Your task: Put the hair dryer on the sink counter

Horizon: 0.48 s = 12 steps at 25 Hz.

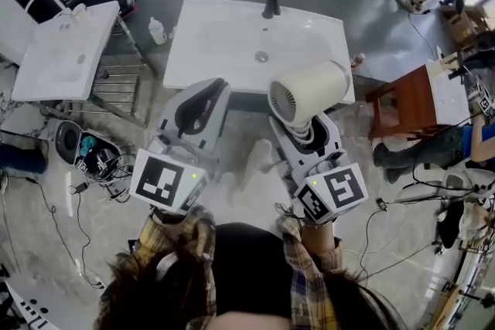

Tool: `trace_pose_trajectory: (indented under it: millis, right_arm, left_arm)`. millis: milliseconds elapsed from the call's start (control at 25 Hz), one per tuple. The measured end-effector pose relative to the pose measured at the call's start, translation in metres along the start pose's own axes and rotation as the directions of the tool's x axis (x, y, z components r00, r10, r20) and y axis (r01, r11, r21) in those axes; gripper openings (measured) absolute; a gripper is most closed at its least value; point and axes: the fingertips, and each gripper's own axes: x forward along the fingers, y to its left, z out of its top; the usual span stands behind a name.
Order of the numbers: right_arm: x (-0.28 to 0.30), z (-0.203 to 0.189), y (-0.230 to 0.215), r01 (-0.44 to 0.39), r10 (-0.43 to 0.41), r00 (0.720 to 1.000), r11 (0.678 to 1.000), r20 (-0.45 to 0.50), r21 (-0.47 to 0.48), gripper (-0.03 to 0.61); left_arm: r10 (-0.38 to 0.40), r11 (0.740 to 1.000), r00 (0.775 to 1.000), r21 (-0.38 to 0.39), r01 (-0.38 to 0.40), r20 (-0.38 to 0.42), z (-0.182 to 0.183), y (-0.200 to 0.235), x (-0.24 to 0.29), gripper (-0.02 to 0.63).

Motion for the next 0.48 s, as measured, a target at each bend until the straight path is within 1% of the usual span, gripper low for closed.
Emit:
trace_pose_trajectory:
  millis: [200, 360, 480]
  right_arm:
    - [0.018, 0.003, -0.036, 0.016, -0.016, 1.0, 1.0, -0.001, -0.003, 0.255]
    - [0.045, 0.009, -0.069, 0.016, -0.016, 1.0, 1.0, 0.004, 0.013, 0.255]
    - [0.067, 0.01, -0.094, 0.013, -0.013, 1.0, 1.0, -0.009, 0.005, 0.255]
  left_arm:
    - [0.015, 1.0, 1.0, 0.015, -0.014, -0.02, -0.005, 0.01, 0.021, 0.034]
    - [0.021, 1.0, 0.999, 0.016, -0.02, -0.028, -0.013, 0.026, 0.058, 0.034]
    - [0.023, 1.0, 0.999, 0.006, -0.023, -0.024, -0.016, 0.037, 0.09, 0.034]
